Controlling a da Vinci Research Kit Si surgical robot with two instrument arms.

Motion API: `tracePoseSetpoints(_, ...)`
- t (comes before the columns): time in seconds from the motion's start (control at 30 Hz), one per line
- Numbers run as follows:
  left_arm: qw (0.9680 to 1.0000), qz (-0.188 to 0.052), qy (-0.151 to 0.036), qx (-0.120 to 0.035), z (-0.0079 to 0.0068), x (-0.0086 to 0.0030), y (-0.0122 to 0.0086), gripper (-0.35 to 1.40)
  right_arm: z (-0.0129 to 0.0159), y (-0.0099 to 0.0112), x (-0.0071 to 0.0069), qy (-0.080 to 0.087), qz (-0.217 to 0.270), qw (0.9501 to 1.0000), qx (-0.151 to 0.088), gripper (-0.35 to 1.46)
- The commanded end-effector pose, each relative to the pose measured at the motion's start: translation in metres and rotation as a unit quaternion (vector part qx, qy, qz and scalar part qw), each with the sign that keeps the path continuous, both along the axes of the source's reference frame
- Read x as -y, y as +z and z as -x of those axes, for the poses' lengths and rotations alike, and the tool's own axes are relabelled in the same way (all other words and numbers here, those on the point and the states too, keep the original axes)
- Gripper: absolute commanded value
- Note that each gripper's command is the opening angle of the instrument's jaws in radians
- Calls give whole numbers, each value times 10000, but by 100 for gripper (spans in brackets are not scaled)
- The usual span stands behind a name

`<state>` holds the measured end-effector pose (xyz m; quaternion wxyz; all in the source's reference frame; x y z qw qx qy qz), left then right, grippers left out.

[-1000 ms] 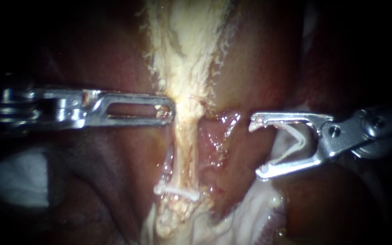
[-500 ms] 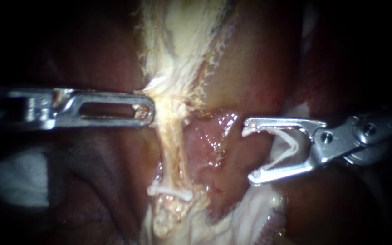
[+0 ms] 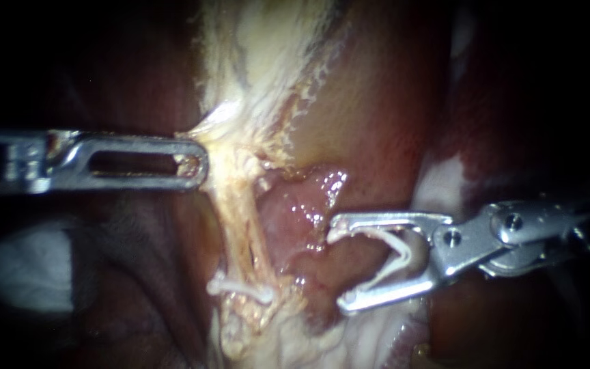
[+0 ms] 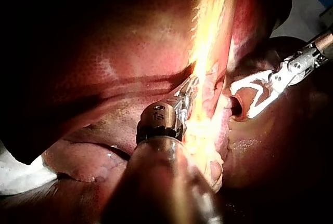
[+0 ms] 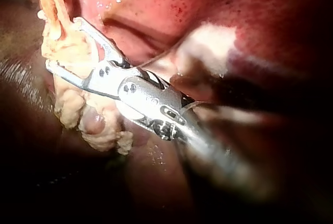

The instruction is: Clipping second clip left tube

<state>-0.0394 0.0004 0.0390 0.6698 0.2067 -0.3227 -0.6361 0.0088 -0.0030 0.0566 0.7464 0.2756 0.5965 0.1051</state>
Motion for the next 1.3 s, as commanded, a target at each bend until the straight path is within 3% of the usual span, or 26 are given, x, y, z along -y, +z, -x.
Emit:
tracePoseSetpoints(0.03, 10000, 7, -10, -14, -1, 0, 0, -35, -5, 1, 2, 2, -25, 10000, 2, 58)
tracePoseSetpoints(0.43, 10000, 9, -9, -14, -2, 1, 1, -35, -54, 16, 12, 34, -244, 9997, 42, 58)
tracePoseSetpoints(0.8, 10000, 16, -15, -24, -4, 2, 0, -35, -70, 41, 15, 52, -309, 9994, 147, 57)
tracePoseSetpoints(1.3, 10000, 17, -18, -26, -4, 3, -1, -35, -88, 52, 20, 25, -385, 9992, 134, 57)
